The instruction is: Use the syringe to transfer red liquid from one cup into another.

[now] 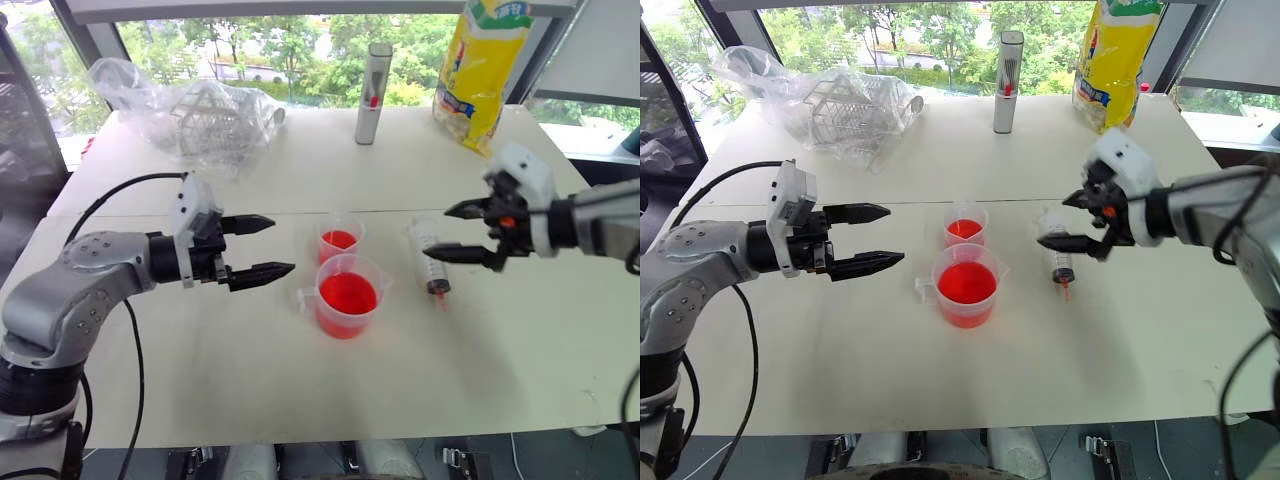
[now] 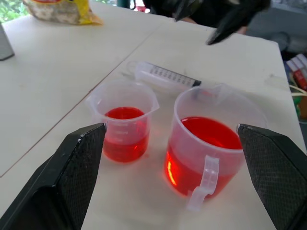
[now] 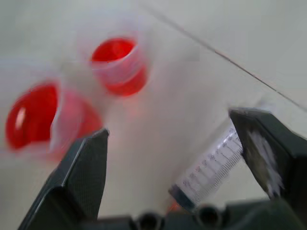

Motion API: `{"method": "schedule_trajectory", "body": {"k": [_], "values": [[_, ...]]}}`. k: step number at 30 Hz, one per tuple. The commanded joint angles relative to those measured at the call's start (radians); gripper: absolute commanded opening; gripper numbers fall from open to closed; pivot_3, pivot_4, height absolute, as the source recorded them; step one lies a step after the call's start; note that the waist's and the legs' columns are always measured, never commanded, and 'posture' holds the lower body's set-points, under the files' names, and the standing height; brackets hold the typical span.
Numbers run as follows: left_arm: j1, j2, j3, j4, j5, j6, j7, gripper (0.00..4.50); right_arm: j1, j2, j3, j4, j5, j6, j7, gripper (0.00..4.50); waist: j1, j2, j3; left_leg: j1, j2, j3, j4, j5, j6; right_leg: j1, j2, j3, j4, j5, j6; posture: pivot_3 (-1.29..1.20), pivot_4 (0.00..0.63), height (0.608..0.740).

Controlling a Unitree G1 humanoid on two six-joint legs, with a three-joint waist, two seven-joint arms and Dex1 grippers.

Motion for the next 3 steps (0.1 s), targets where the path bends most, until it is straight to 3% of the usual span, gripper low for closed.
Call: {"method": "schedule_trajectory", "body": {"k": [1,3], "values": [[0.001,0.01,0.037,-0.038,-0.024,-0.007,0.002,4.5,0.127,-0.055,-0.154,-0.012,-0.038,-0.255,0.205,4.36,0.004,0.0,0.0,0.0,0.0,0.001,0.001,0.0,0.0,0.0,0.0,0.0,0.0,0.0,0.0,0.0,0.15,0.74],[0.003,0.009,0.044,-0.043,-0.036,0.001,0.005,4.5,0.177,-0.06,-0.193,-0.021,-0.034,-0.29,0.242,4.36,0.003,0.0,0.0,0.0,0.0,0.002,0.003,0.0,0.0,0.001,-0.001,0.0,0.001,0.0,0.001,0.0,0.15,0.74]]}}
